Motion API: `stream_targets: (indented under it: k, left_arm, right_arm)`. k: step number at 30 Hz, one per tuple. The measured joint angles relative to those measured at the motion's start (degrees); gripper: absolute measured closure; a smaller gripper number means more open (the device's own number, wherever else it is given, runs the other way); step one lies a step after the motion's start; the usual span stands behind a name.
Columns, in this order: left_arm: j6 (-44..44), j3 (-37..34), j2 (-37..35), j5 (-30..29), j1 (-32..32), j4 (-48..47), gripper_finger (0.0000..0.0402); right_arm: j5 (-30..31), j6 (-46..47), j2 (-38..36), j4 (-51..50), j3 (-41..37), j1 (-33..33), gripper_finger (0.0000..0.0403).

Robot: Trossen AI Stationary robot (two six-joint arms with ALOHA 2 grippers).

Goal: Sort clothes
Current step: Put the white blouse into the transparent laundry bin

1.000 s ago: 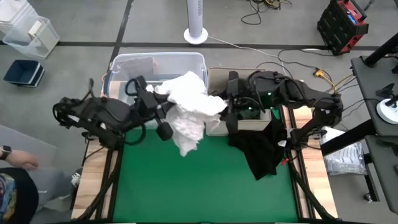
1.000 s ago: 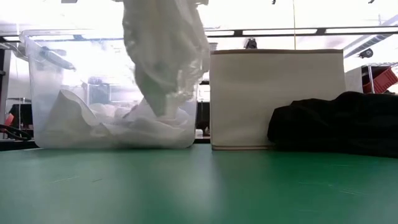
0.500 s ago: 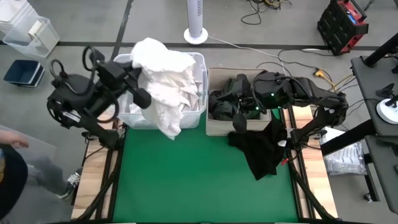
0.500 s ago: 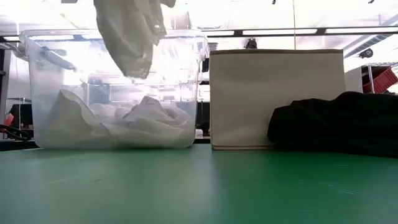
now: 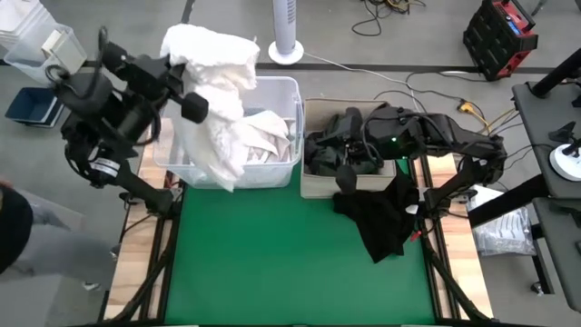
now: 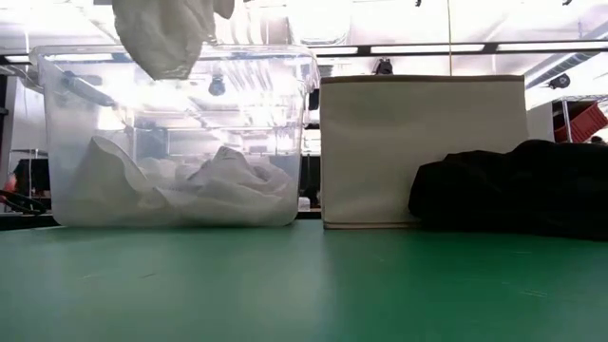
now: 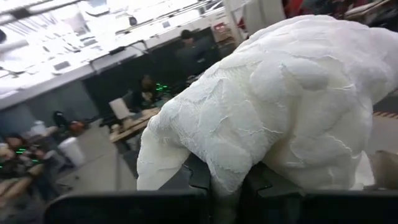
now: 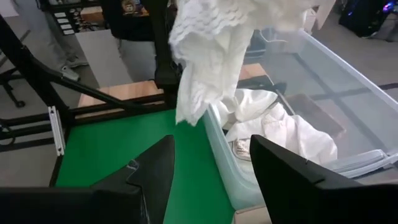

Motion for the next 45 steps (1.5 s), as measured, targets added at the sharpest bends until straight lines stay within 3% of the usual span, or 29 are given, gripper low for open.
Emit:
stream_targets:
  k: [4,10,15,21,30,35,37,42,45]
  left_arm:
    - [8.4,0.1,-0.2,1.6,3.6,6.4,0.0394]
    - [21.1,0.1,-0.2,9.0,8.5,20.6,0.0394]
    - [21.1,0.0,-0.3,11.8,12.0,21.7,0.0394]
    - [10.5,-0.1,-0.2,12.5,13.8,9.2,0.0394]
    - [-16.4,-0.1,-0.6,13.3,14.7,-15.3,0.0394]
    - [-24.7,-0.3,-0.5,14.4,14.7,-21.4,0.0394]
    - [-27.5,-0.3,-0.5,18.1,14.9,-21.7,0.0394]
    - [-35.8,-0.4,-0.1,37.1,18.0,-21.6,0.039]
    - [-36.9,-0.4,0.9,38.6,18.9,-21.6,0.039]
  right_arm:
    - [0.1,0.4,0.5,0.0,0.0,0.0,0.0204]
    - [0.1,0.4,0.9,0.0,0.0,-0.1,0.0202]
    - [0.4,0.4,1.0,0.0,-0.1,-0.1,0.0206]
    - [1.5,0.4,1.1,-0.1,-0.1,-0.1,0.0209]
    - [1.5,0.4,1.1,-0.2,-0.1,-0.1,0.0209]
    - [1.5,0.4,1.1,-0.2,-0.1,-0.1,0.0209]
    - [1.5,0.4,1.1,-0.2,-0.1,-0.1,0.0209]
    - [1.5,0.3,1.1,-0.2,-0.1,-0.1,0.0209]
    - [1.5,-0.3,1.1,-0.2,-0.1,-0.1,0.0209]
